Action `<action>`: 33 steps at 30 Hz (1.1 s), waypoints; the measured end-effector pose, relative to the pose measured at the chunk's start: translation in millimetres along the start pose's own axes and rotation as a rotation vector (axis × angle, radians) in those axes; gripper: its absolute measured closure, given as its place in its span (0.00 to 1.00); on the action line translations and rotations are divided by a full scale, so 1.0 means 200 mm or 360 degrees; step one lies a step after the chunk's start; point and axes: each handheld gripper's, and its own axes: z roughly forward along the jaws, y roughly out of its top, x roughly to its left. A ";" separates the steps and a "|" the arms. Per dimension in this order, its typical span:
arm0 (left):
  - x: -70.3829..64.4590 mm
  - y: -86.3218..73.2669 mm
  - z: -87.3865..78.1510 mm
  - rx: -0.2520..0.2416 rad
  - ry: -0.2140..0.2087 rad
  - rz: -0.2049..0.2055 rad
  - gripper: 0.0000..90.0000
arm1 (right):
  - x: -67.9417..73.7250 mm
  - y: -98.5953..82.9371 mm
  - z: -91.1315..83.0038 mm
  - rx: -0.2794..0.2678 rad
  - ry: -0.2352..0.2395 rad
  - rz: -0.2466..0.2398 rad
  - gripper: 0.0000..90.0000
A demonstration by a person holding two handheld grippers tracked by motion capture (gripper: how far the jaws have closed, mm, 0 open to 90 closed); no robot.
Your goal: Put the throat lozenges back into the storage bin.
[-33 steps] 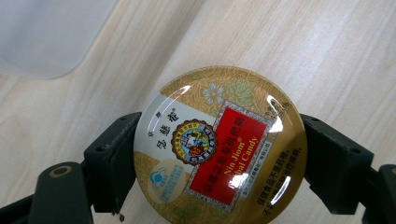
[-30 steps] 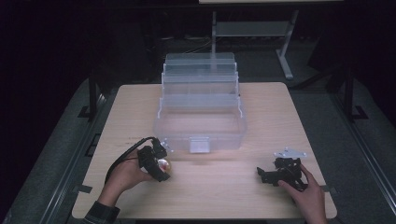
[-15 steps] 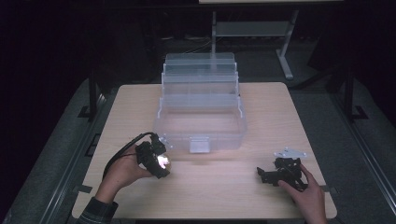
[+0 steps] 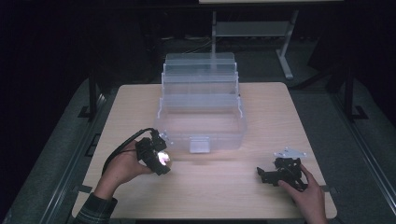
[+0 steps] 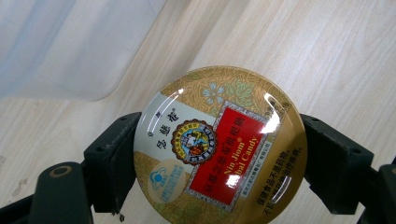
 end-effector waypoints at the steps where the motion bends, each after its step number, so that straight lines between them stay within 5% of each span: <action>1: 0.00 0.00 -0.01 0.0002 -0.0003 0.0001 0.22 | 0.00 0.00 0.00 0.0000 0.0000 0.0000 0.00; 33: 0.03 0.11 -0.15 -0.0033 -0.0003 0.0029 0.22 | 0.00 0.00 0.00 0.0000 0.0003 0.0000 0.00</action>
